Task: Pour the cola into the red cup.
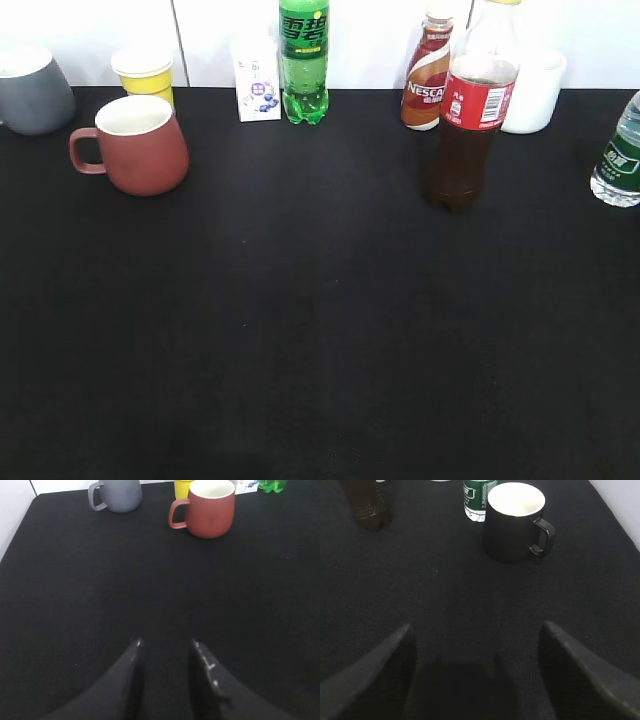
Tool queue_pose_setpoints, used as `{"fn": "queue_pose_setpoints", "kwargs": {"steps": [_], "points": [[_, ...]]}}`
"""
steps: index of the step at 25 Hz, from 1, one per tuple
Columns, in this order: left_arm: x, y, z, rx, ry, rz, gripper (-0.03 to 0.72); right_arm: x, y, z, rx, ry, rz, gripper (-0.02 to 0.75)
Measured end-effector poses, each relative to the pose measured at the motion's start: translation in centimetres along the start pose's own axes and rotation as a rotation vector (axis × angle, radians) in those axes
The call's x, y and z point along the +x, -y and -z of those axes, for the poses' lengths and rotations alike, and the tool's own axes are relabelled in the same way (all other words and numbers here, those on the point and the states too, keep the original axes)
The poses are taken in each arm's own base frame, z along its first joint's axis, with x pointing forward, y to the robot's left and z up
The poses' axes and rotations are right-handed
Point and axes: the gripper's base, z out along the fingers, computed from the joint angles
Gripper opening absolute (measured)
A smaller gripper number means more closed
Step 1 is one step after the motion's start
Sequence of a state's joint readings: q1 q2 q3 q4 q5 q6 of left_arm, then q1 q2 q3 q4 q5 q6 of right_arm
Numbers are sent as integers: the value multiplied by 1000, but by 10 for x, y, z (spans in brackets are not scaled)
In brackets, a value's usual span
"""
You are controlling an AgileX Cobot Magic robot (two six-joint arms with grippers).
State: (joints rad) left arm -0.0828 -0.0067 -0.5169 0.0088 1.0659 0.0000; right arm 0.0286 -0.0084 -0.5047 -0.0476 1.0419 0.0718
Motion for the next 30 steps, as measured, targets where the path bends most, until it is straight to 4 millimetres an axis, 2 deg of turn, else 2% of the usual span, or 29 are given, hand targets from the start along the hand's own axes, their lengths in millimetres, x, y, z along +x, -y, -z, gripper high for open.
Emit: {"fn": "queue_pose_setpoints", "kwargs": {"steps": [12,13,16,18,20,22,24,25,26,28,30], "points": [[0,0,0,2,0,1,243,0,0,0,0,0,0,575],[0,0,0,1,3,0,279,0,0,0,0,0,0,575],[-15,0,5,3,111,2,501,0,0,0,0,0,0,575],[-37,0,-7,3,185,2,543,0,0,0,0,0,0,575],[-69,0,-32,4,270,1,549,0,0,0,0,0,0,575],[-96,0,-68,-7,329,-22,550,0,0,0,0,0,0,575],[-113,1,-113,-5,340,-40,550,0,0,0,0,0,0,575],[-115,1,-140,0,316,-41,550,0,0,0,0,0,0,575],[-108,2,-173,5,232,-30,550,0,0,0,0,0,0,575],[-98,1,-214,4,211,34,550,0,0,0,0,0,0,575],[-76,1,-248,-5,198,58,550,0,0,0,0,0,0,575]]}}
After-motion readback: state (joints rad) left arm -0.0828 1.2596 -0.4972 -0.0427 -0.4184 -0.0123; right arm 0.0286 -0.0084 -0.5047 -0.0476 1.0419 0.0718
